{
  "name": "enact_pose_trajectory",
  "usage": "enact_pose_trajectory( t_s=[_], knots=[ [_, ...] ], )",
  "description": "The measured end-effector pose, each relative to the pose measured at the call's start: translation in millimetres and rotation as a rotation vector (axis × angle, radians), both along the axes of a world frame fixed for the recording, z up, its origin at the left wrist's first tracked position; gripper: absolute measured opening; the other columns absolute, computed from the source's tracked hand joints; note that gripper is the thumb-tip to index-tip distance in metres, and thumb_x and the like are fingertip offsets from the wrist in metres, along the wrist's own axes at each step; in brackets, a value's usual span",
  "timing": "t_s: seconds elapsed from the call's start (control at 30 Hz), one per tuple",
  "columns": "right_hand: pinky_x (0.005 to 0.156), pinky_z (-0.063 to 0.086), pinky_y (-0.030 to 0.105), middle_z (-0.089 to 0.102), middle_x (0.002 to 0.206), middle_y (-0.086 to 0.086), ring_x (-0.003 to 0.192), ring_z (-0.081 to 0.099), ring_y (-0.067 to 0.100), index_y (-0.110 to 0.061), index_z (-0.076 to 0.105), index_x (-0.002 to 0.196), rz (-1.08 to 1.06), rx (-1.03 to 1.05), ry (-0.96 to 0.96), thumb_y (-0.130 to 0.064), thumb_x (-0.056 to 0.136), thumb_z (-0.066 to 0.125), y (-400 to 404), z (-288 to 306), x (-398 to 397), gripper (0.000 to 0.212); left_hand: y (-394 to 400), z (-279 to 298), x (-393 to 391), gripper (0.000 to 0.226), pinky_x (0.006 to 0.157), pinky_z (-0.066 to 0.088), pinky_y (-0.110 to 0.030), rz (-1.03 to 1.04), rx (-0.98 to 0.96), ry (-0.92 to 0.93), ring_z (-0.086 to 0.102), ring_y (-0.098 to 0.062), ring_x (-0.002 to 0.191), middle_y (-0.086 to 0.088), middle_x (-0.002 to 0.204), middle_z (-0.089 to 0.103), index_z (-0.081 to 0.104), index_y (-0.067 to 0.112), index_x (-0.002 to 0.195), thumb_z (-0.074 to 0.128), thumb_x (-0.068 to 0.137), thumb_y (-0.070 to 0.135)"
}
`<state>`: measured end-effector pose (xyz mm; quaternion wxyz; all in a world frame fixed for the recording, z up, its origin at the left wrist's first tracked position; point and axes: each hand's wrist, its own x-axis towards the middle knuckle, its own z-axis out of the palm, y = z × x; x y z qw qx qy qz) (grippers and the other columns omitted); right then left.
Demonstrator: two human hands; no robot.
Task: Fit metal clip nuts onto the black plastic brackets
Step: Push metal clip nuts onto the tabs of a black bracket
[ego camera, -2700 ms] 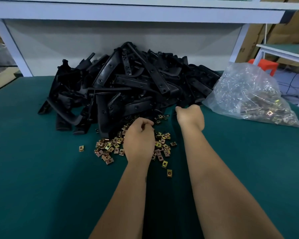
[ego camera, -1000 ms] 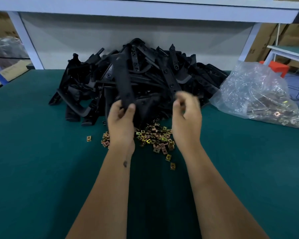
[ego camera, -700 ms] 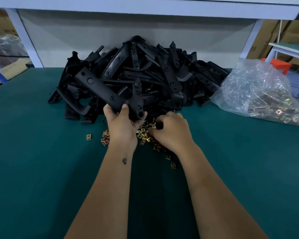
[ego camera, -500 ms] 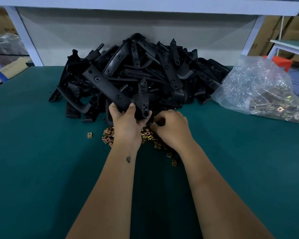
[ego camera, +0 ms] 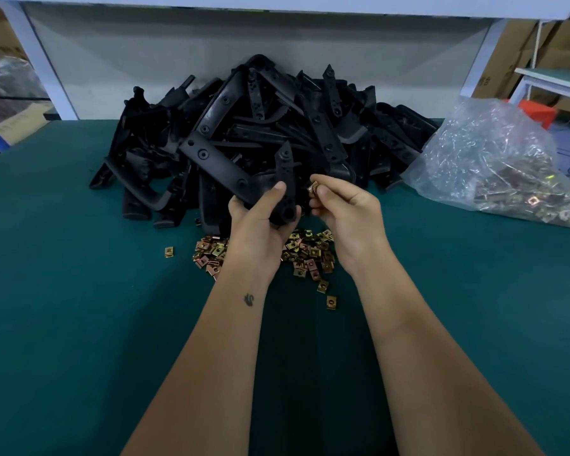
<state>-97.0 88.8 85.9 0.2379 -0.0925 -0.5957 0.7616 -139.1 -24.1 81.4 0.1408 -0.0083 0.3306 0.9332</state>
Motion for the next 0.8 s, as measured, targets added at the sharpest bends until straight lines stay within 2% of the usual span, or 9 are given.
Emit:
enact_pose_trajectory(
  t_s=[0.1, 0.2, 0.27, 0.33, 0.4, 0.53, 0.57, 0.7, 0.8],
  knots=[
    [0.075, 0.052, 0.021, 0.072, 0.093, 0.003, 0.080, 0.066, 0.011, -0.008, 0.071, 0.106, 0.031, -0.105, 0.031, 0.005, 0.093, 0.058, 0.4, 1.5, -1.0, 0.023, 3.9, -0.5, 3.6, 0.043, 0.069, 0.057, -0.029, -0.030, -0.001, 0.020, 0.066, -0.021, 0.099, -0.007, 0.113, 0.064, 0.046, 0.015, 0.123, 0.066, 0.089, -0.002],
    [0.071, 0.053, 0.021, 0.073, 0.087, 0.004, 0.076, 0.067, 0.011, -0.004, 0.071, 0.102, 0.060, -0.168, 0.048, 0.006, 0.092, 0.058, 0.7, 2.9, -0.7, 0.019, 7.1, -1.8, 5.0, 0.051, 0.068, 0.055, -0.028, -0.014, -0.073, 0.040, 0.066, -0.022, 0.102, -0.009, 0.114, 0.066, 0.043, 0.015, 0.124, 0.068, 0.085, -0.006],
    [0.069, 0.053, 0.022, 0.073, 0.083, 0.004, 0.073, 0.066, 0.012, -0.006, 0.073, 0.096, 0.086, -0.167, 0.031, 0.005, 0.091, 0.059, 0.7, 3.3, 0.0, 0.018, 7.8, -2.7, 4.6, 0.058, 0.077, 0.054, -0.034, 0.020, -0.126, 0.044, 0.066, -0.025, 0.108, -0.013, 0.120, 0.066, 0.039, 0.015, 0.125, 0.072, 0.082, -0.007],
    [0.068, 0.053, 0.023, 0.072, 0.081, 0.004, 0.072, 0.065, 0.012, -0.009, 0.075, 0.089, 0.100, -0.138, 0.001, 0.005, 0.090, 0.059, -0.6, 3.1, 0.5, 0.021, 7.1, -3.3, 3.8, 0.065, 0.087, 0.053, -0.037, 0.071, -0.157, 0.042, 0.066, -0.025, 0.109, -0.012, 0.116, 0.067, 0.037, 0.017, 0.124, 0.076, 0.078, -0.007],
    [0.068, 0.053, 0.023, 0.072, 0.081, 0.005, 0.073, 0.065, 0.012, -0.012, 0.077, 0.084, 0.105, -0.111, -0.014, 0.005, 0.089, 0.058, -2.4, 2.8, 0.8, 0.025, 6.1, -3.8, 3.0, 0.068, 0.085, 0.054, -0.034, 0.107, -0.177, 0.053, 0.067, -0.020, 0.104, -0.007, 0.110, 0.068, 0.035, 0.020, 0.120, 0.079, 0.075, -0.006],
    [0.070, 0.053, 0.021, 0.073, 0.080, 0.003, 0.074, 0.065, 0.012, -0.013, 0.077, 0.084, 0.099, -0.072, -0.019, 0.005, 0.090, 0.060, -4.4, 2.3, 1.3, 0.025, 6.1, -4.7, 3.1, 0.081, 0.095, 0.054, -0.041, 0.120, -0.264, 0.097, 0.064, -0.026, 0.112, -0.013, 0.119, 0.064, 0.032, 0.019, 0.122, 0.083, 0.064, -0.003],
    [0.070, 0.053, 0.022, 0.073, 0.080, 0.003, 0.075, 0.065, 0.013, -0.012, 0.077, 0.085, 0.099, -0.057, -0.023, 0.004, 0.090, 0.060, -5.0, 2.0, 1.2, 0.024, 6.3, -4.6, 3.6, 0.079, 0.093, 0.055, -0.039, 0.127, -0.284, 0.105, 0.064, -0.026, 0.111, -0.014, 0.120, 0.063, 0.032, 0.019, 0.120, 0.082, 0.062, -0.002],
    [0.071, 0.055, 0.025, 0.073, 0.080, 0.005, 0.075, 0.067, 0.015, -0.009, 0.076, 0.090, 0.125, -0.028, -0.030, 0.004, 0.090, 0.059, -8.7, 1.0, 0.1, 0.021, 7.4, -4.4, 4.9, 0.065, 0.065, 0.053, -0.023, 0.162, -0.333, 0.160, 0.060, -0.019, 0.090, -0.012, 0.108, 0.059, 0.033, 0.021, 0.115, 0.073, 0.074, -0.010],
    [0.067, 0.054, 0.021, 0.073, 0.077, 0.002, 0.071, 0.067, 0.011, -0.010, 0.075, 0.090, 0.161, -0.025, -0.027, 0.004, 0.090, 0.059, -9.7, 0.7, -0.3, 0.021, 5.5, -4.6, 4.7, 0.061, 0.068, 0.054, -0.023, 0.168, -0.312, 0.162, 0.060, -0.018, 0.088, -0.011, 0.106, 0.060, 0.034, 0.025, 0.109, 0.071, 0.074, -0.009]
  ],
)
